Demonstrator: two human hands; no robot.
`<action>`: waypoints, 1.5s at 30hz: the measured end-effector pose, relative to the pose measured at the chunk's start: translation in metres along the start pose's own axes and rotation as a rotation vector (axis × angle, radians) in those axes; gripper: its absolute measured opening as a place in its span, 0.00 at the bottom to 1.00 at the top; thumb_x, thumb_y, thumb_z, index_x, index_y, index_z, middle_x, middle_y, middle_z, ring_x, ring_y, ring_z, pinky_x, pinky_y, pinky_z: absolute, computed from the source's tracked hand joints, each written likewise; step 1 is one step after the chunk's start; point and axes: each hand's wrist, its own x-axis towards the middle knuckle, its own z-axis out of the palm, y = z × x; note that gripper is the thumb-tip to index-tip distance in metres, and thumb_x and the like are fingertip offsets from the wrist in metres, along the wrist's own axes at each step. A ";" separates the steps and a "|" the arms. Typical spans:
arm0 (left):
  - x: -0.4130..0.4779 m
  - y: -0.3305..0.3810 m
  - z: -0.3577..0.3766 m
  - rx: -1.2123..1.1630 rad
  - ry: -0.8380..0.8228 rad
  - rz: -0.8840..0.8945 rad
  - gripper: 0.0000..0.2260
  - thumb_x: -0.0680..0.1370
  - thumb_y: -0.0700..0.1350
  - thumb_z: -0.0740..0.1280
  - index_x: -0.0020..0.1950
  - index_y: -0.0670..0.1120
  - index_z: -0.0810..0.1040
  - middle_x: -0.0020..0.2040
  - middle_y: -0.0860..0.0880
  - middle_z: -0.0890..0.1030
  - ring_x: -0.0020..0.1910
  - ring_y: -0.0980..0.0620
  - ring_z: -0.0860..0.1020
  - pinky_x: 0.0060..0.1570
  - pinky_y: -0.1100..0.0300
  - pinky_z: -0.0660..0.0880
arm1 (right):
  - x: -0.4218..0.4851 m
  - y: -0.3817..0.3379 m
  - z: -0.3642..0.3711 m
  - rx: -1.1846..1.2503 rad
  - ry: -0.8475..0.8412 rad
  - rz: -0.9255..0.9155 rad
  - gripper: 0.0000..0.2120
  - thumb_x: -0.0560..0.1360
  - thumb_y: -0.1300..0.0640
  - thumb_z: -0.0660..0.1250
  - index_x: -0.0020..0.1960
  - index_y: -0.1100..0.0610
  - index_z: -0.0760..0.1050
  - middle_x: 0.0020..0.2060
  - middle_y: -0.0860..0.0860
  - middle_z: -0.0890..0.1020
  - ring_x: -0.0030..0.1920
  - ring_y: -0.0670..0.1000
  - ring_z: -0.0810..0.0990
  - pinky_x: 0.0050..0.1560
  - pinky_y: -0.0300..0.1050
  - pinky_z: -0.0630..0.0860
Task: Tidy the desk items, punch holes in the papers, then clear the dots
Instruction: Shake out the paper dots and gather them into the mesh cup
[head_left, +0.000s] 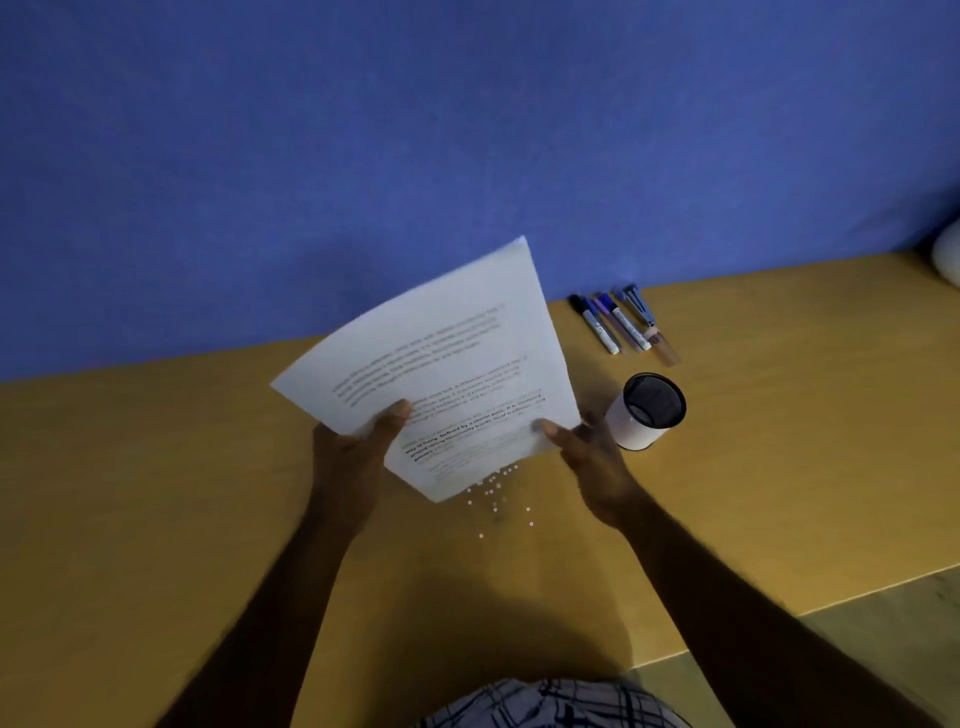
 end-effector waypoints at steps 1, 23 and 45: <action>0.000 0.002 0.000 -0.055 -0.004 -0.009 0.20 0.74 0.34 0.70 0.65 0.41 0.73 0.61 0.43 0.81 0.60 0.47 0.80 0.50 0.52 0.81 | -0.003 0.005 0.001 0.053 -0.074 0.037 0.36 0.63 0.42 0.77 0.67 0.51 0.70 0.60 0.45 0.81 0.63 0.49 0.78 0.56 0.41 0.74; 0.022 -0.007 -0.065 0.370 -0.085 -0.144 0.19 0.71 0.32 0.74 0.49 0.56 0.79 0.47 0.55 0.83 0.47 0.59 0.83 0.49 0.50 0.79 | 0.011 -0.045 0.010 -0.046 -0.056 -0.328 0.17 0.67 0.62 0.75 0.55 0.60 0.80 0.52 0.54 0.85 0.53 0.54 0.84 0.53 0.49 0.80; 0.011 -0.032 -0.056 0.474 0.064 -0.050 0.13 0.73 0.41 0.73 0.55 0.51 0.78 0.46 0.60 0.81 0.45 0.64 0.82 0.38 0.71 0.77 | 0.014 -0.035 0.003 -0.050 -0.036 -0.309 0.11 0.71 0.61 0.74 0.53 0.56 0.82 0.51 0.55 0.86 0.50 0.57 0.85 0.47 0.49 0.81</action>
